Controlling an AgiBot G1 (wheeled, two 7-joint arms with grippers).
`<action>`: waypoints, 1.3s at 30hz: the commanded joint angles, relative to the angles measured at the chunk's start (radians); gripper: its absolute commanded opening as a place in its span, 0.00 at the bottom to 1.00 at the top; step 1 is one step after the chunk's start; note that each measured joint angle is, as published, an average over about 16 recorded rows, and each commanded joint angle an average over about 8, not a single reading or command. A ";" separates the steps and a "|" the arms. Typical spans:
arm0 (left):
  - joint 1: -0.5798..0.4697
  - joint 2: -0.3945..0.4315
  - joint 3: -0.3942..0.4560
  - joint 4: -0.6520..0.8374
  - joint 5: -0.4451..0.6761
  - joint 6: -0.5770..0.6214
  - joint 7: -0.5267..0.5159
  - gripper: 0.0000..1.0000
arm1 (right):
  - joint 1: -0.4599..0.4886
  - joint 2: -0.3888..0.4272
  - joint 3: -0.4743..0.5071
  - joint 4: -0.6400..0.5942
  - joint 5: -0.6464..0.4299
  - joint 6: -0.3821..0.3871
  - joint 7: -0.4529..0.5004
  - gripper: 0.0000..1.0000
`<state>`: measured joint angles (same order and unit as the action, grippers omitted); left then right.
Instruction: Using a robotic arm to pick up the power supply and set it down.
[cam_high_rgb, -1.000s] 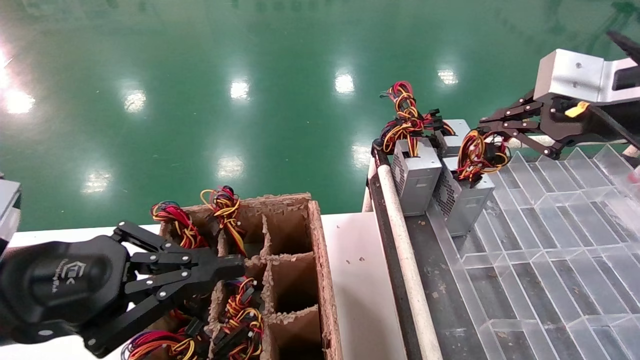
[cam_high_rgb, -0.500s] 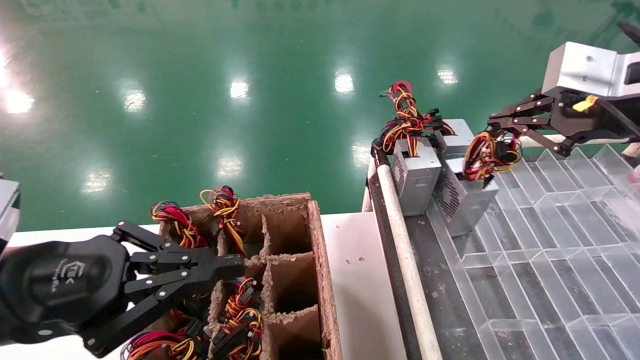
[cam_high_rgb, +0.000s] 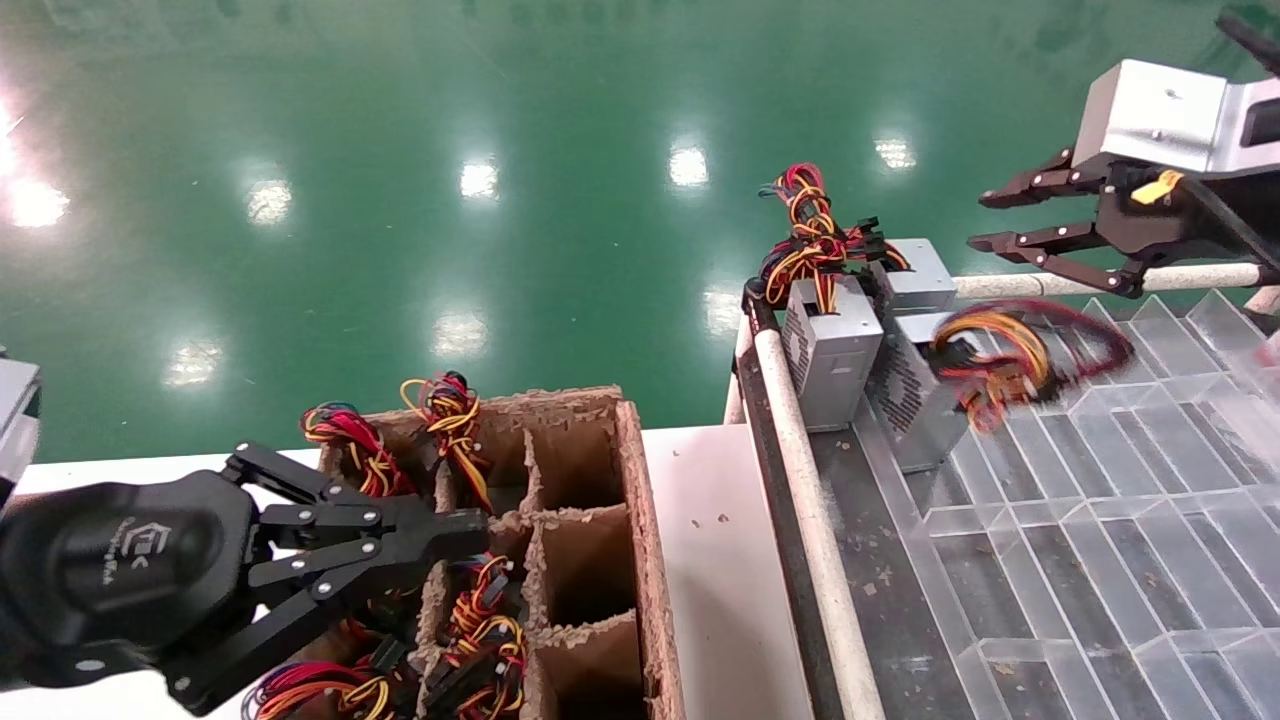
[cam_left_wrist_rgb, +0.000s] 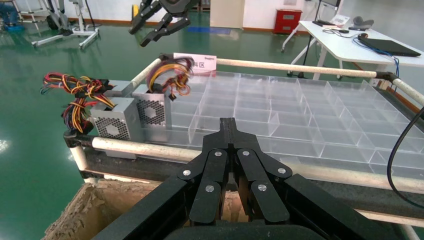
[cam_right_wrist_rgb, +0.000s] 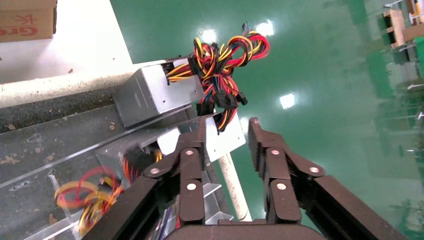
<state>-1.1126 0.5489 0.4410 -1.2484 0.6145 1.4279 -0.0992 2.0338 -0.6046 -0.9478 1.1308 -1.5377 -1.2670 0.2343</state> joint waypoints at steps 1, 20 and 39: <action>0.000 0.000 0.000 0.000 0.000 0.000 0.000 0.00 | 0.005 -0.001 -0.002 0.015 -0.010 0.000 0.018 1.00; 0.000 0.000 0.000 0.000 0.000 0.000 0.000 0.00 | -0.155 -0.001 0.115 0.070 0.130 -0.015 0.013 1.00; 0.000 0.000 0.000 0.000 0.000 0.000 0.000 1.00 | -0.456 -0.003 0.323 0.101 0.384 -0.095 -0.009 1.00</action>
<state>-1.1126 0.5488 0.4410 -1.2484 0.6144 1.4279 -0.0992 1.5774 -0.6076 -0.6251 1.2321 -1.1539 -1.3620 0.2249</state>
